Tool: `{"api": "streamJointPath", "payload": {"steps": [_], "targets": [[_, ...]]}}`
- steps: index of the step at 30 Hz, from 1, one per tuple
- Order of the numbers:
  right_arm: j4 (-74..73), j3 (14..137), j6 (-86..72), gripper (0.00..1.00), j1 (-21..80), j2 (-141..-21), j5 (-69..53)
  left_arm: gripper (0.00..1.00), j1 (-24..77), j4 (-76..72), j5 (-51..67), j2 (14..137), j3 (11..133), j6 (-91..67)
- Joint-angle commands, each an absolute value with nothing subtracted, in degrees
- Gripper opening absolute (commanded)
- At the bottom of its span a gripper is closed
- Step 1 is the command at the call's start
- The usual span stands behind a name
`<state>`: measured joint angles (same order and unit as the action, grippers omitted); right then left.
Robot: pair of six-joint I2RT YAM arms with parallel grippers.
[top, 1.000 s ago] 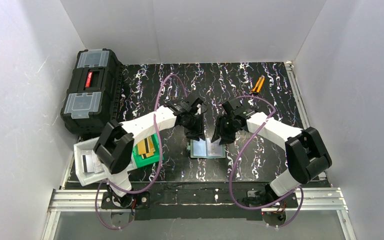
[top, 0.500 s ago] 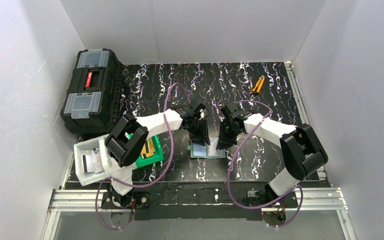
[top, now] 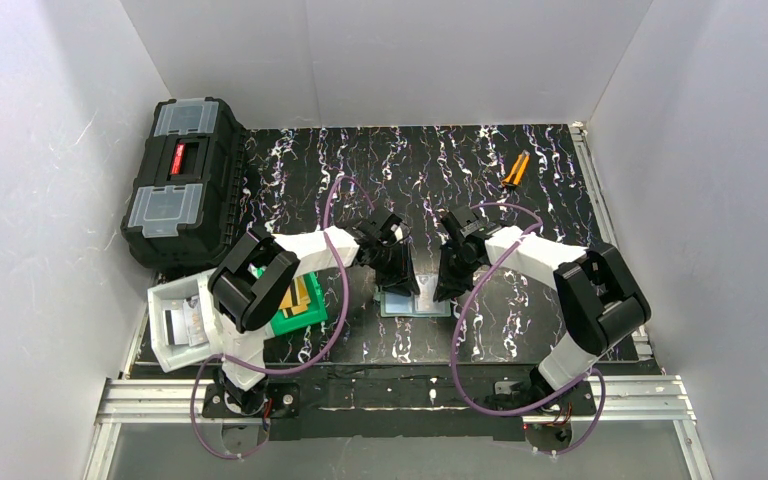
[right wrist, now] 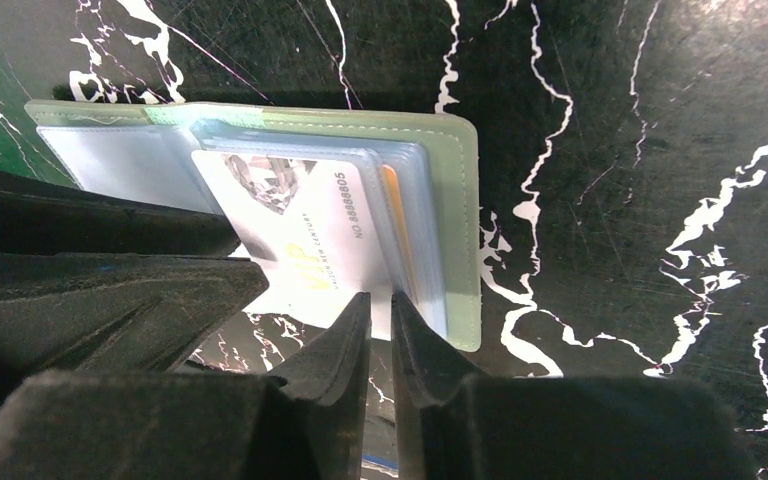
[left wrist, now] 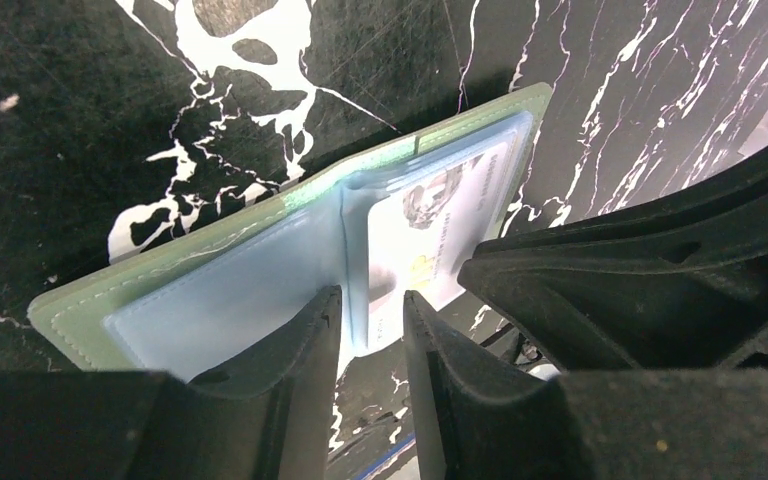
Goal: Take the credit cards out of the card holder
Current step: Remove the credit card from the card holder.
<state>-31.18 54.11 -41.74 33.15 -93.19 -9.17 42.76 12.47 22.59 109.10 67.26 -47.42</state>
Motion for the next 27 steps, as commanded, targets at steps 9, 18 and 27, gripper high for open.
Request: {"api": "streamJointPath", "payload": {"steps": [9, 18, 27], "targets": [[-30.2, 55.8, -41.6, 0.19, 35.4, -97.9, -8.7, 0.22, 42.0, 5.9, 26.2, 109.5, 63.5, -49.4], [-29.7, 54.5, -41.8, 0.18, 35.0, -100.0, -9.2, 0.21, 40.3, 3.3, 27.3, 106.3, 59.8, -50.0], [-29.2, 53.6, -41.9, 0.16, 34.7, -100.8, -9.2, 0.22, 39.0, 0.4, 28.8, 104.2, 56.9, -50.8]]}}
